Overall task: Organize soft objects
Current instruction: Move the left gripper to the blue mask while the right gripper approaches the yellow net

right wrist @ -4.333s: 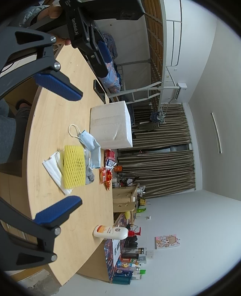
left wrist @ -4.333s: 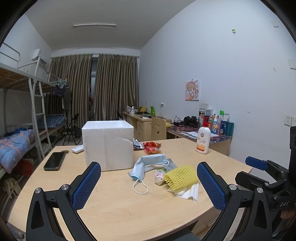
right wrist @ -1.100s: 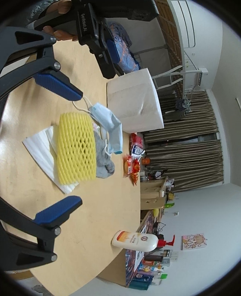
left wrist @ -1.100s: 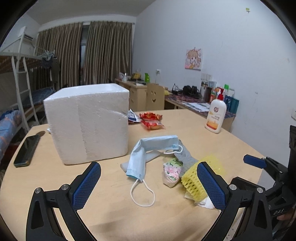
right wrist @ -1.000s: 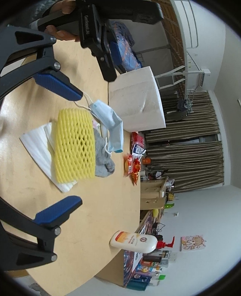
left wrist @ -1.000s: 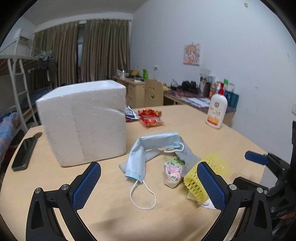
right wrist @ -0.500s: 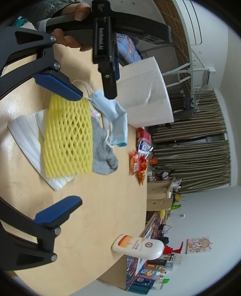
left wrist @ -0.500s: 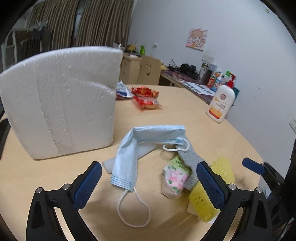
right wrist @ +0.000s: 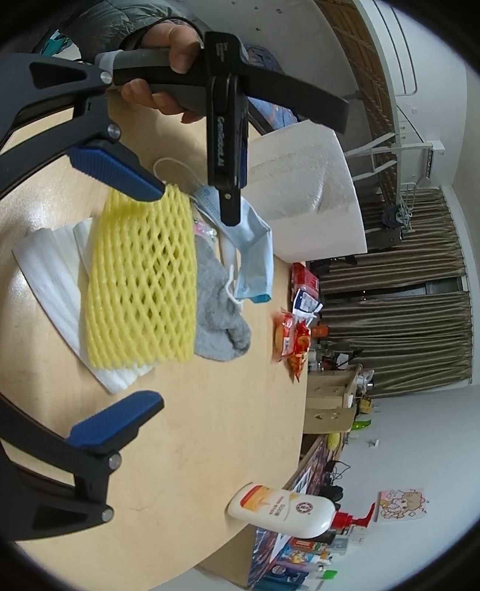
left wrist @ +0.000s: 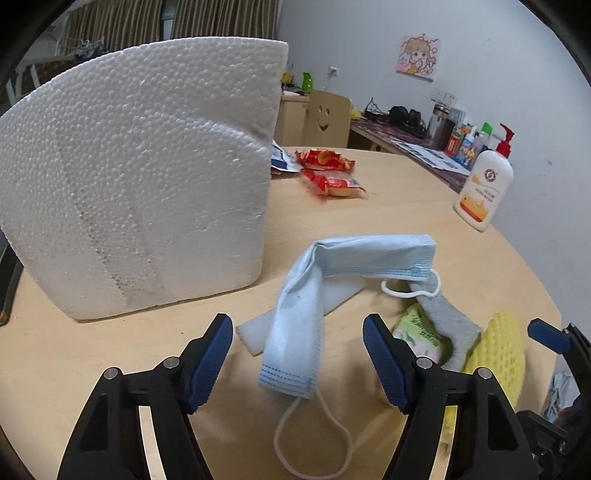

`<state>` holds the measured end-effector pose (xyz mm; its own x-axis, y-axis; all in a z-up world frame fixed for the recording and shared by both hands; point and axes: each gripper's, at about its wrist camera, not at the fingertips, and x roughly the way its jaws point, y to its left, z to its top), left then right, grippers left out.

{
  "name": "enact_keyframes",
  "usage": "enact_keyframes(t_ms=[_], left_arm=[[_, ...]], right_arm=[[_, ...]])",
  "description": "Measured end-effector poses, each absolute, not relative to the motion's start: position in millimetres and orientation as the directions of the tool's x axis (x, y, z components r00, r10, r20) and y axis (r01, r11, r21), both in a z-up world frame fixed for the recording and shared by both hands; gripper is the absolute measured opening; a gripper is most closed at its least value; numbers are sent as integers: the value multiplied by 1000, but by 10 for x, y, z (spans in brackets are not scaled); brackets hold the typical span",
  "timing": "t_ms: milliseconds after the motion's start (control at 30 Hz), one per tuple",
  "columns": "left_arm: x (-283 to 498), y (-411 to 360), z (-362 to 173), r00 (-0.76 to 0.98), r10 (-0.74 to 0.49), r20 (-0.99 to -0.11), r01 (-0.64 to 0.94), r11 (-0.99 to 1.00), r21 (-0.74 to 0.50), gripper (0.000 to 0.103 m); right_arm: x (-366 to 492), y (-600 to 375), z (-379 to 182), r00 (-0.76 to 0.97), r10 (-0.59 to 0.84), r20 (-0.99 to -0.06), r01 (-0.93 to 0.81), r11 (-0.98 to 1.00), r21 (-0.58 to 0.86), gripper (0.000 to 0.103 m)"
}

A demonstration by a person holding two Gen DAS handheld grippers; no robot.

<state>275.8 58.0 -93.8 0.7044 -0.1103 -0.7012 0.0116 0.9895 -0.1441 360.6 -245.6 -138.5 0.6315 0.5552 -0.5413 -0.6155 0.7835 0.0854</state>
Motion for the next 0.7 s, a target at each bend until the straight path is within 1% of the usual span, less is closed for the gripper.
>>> enact_keyframes(t_ms=[33, 100, 167, 200, 267, 333, 400, 433, 467, 500, 567, 633, 700], left_arm=[[2760, 586, -943, 705, -98, -703, 4, 991, -134, 67], [2778, 584, -963, 700, -73, -710, -8, 994, -110, 62], [2818, 599, -1002, 689, -73, -721, -15, 993, -115, 55], [2837, 607, -1031, 677, -81, -731, -12, 993, -121, 49], [2851, 624, -1066, 665, -76, -743, -16, 993, -117, 46], [2846, 642, -1074, 667, -79, -740, -16, 993, -121, 37], [2838, 668, -1079, 665, -98, -740, -11, 990, -141, 34], [2840, 687, -1084, 663, -106, -741, -12, 988, -152, 30], [2832, 701, -1085, 665, -103, -740, -16, 988, -152, 27], [2814, 707, -1079, 671, -98, -735, -17, 989, -148, 22], [2777, 681, -1058, 681, -88, -727, -10, 992, -130, 17], [2753, 659, -1041, 686, -99, -721, 7, 992, -129, 9], [2734, 645, -1014, 695, -118, -709, 26, 990, -140, 6]], right_arm=[[3602, -2452, -1386, 630, 556, -542, -618, 782, 83, 103], [3604, -2443, -1393, 627, 559, -543, -621, 779, 85, 103], [3613, -2432, -1397, 623, 563, -543, -624, 777, 89, 103], [3613, -2421, -1399, 622, 564, -544, -625, 775, 88, 103], [3606, -2388, -1408, 623, 559, -547, -628, 775, 77, 103], [3596, -2363, -1419, 624, 554, -551, -631, 773, 62, 103], [3586, -2341, -1433, 623, 551, -555, -635, 771, 54, 103], [3585, -2335, -1441, 621, 551, -558, -636, 770, 53, 103], [3583, -2327, -1442, 623, 547, -559, -633, 772, 50, 103], [3583, -2326, -1448, 627, 540, -561, -629, 776, 43, 103], [3588, -2330, -1460, 633, 530, -565, -623, 782, 35, 103], [3606, -2335, -1479, 636, 517, -573, -615, 788, 28, 103], [3619, -2335, -1497, 640, 504, -580, -607, 794, 21, 103]])
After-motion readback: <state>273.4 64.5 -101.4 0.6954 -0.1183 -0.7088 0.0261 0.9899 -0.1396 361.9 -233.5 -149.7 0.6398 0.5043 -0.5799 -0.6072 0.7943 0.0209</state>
